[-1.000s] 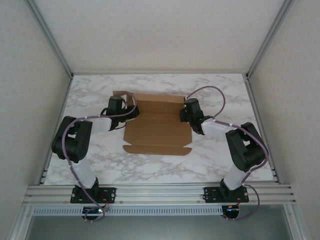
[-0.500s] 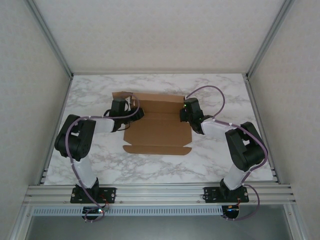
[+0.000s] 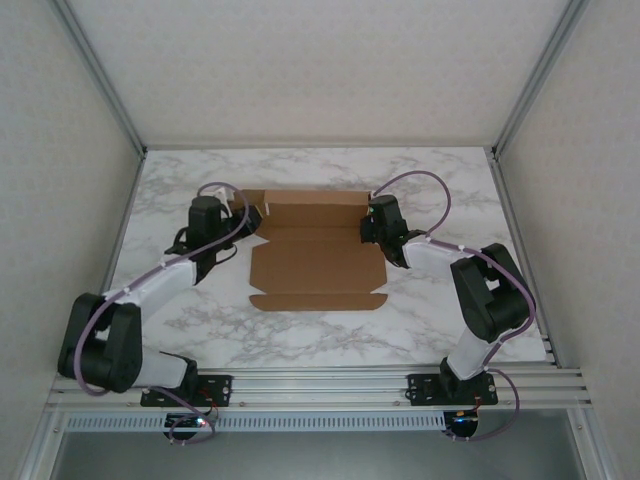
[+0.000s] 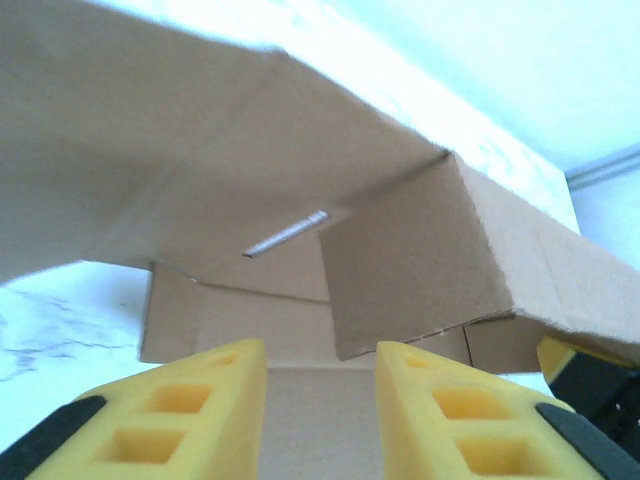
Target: Fold the paper box
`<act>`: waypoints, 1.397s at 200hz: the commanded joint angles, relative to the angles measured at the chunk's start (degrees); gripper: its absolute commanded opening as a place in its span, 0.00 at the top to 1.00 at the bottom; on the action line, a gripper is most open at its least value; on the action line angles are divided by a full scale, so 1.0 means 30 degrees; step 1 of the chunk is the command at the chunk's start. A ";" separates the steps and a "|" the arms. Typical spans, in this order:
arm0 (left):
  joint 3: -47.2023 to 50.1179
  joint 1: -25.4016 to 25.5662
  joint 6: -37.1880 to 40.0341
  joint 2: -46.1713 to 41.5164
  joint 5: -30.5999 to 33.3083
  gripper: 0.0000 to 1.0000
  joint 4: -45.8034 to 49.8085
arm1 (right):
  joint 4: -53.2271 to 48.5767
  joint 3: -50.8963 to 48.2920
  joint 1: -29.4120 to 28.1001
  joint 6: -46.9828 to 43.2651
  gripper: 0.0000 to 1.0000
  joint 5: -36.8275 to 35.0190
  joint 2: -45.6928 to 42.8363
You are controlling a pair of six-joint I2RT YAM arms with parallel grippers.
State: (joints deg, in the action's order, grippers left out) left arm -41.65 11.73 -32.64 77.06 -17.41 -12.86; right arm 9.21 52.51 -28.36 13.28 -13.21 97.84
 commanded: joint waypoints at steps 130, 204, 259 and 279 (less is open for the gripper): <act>-0.5980 -0.5725 -0.0964 0.7345 0.0055 0.57 -0.0322 | -0.2442 -0.0394 0.0175 -0.0429 0.96 0.1658 0.0403; -0.5246 -0.5078 -0.1064 0.9705 -0.5339 0.56 -0.3253 | -0.2544 -0.0161 0.0158 -0.0182 0.96 0.1486 0.0748; -0.2792 -0.3074 -0.0834 0.7370 -0.4082 0.56 -0.2761 | -0.2455 -0.0045 0.0180 -0.0006 0.95 0.1350 0.1037; -0.2720 -0.2211 -0.0401 0.6452 -0.2848 0.57 -0.0931 | -0.2507 0.0045 0.0157 0.0028 0.95 0.1415 0.1092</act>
State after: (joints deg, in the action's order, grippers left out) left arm -50.43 1.65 -35.81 100.71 -29.12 -19.79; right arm 9.17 52.95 -27.77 12.73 -11.44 98.10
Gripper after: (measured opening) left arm 0.439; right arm 0.099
